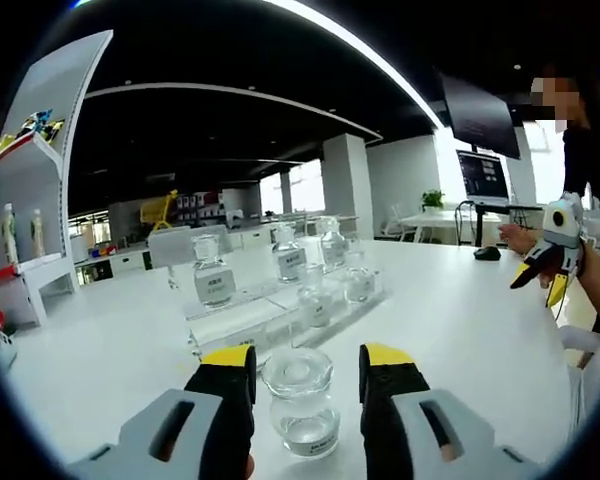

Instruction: Identify the label on the chemical reagent bottle, grasp the chemical reagent bottle, and place it in the designated position on the reagent rack

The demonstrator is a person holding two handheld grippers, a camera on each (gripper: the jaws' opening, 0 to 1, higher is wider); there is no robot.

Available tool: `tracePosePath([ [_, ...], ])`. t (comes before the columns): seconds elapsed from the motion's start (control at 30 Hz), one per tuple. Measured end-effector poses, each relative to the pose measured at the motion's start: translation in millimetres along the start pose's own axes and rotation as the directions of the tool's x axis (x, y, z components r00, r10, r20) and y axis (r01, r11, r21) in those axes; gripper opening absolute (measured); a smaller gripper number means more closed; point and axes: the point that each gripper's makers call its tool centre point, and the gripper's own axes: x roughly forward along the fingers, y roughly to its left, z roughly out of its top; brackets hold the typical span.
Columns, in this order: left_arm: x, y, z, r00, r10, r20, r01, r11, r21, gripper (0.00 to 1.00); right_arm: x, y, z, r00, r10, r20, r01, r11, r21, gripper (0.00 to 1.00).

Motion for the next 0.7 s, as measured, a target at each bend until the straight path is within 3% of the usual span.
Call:
tracePosePath([
  [0.7, 2.5, 1.3, -3.8, 1.0, 0.015, 0.011, -0.015, 1.0, -0.024, 0.38, -1.0, 0.2, 0.7, 1.0, 0.0, 0.007, 0.0, 1.0, -0.003, 0.4],
])
